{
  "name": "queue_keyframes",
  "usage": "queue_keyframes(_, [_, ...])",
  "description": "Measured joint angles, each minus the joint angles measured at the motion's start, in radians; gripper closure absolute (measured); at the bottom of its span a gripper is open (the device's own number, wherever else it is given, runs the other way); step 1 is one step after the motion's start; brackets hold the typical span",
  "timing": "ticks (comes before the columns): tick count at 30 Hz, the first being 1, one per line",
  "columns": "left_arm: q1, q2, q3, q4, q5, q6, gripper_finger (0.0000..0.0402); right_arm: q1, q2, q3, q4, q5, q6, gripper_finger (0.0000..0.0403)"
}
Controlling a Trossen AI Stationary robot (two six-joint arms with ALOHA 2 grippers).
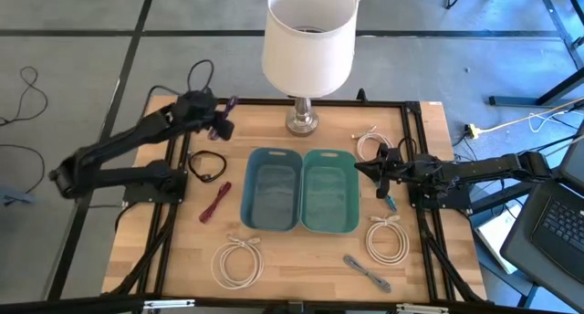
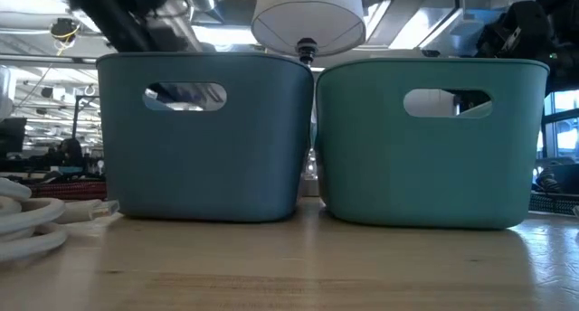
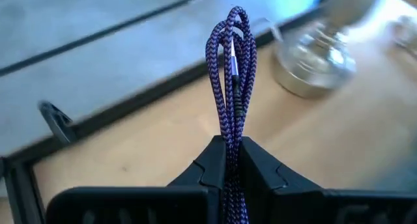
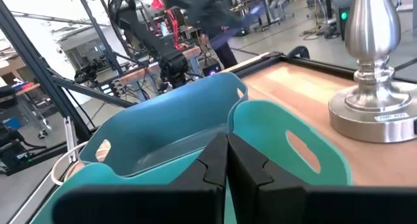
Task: Pick and place items into bin
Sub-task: Put the purple patterned USB cable into the lue bin
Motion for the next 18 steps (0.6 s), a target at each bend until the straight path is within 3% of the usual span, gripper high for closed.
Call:
queue_keyframes(4, [-0.145, -0.096, 0.0, -0.064, 0.046, -0.103, 0.0381, 0.0, 0.0, 0.0, 0.001, 0.0, 0.0, 0.0393])
queue_keyframes(8, [-0.358, -0.113, 0.0, 0.042, 0.051, -0.17, 0.0383, 0.0, 0.0, 0.0, 0.009, 0.008, 0.0, 0.0393])
queue_keyframes(13, [-0.633, -0.021, -0.057, 0.323, 0.041, -0.185, 0.0383, 0.0, 0.0, 0.0, 0.017, 0.043, -0.001, 0.0393])
queue_keyframes(18, [-0.793, 0.125, -0.063, 0.422, -0.062, -0.176, 0.0383, 0.0, -0.001, 0.0, 0.017, 0.043, -0.003, 0.0393])
